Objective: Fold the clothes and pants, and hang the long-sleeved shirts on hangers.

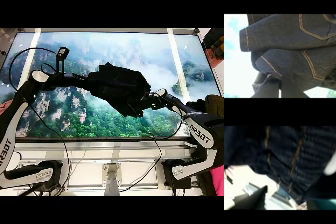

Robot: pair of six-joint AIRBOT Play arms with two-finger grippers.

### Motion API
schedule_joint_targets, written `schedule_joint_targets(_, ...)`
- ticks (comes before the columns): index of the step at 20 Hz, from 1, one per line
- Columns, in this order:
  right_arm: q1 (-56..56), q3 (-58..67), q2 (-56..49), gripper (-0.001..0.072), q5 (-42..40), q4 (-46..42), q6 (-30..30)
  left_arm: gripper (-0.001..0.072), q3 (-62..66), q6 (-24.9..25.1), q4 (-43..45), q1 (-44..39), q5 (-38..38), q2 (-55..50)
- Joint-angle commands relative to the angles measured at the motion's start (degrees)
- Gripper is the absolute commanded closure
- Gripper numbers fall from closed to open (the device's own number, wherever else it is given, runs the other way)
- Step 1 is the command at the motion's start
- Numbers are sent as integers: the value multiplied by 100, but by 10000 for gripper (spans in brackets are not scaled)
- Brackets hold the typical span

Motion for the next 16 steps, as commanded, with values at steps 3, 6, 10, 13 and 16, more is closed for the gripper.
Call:
schedule_joint_targets(3, 2, 0, 61, 690, 63, 317, -282, 699, -2, 0, 31, 9, -11, -4)
schedule_joint_targets(6, -20, 2, 691, 691, 424, 487, -625, 699, -2, -2, 160, 111, 201, -79)
schedule_joint_targets(10, -433, 210, 2009, 691, 234, 566, -605, 700, 0, -706, 671, 479, 1113, 61)
schedule_joint_targets(13, -837, 603, 2514, 691, -170, 549, -579, 700, 0, -929, 669, 629, 1113, 278)
schedule_joint_targets(16, -855, 789, 2514, 691, -216, 520, -568, 700, 0, -927, 527, 492, 1093, 431)
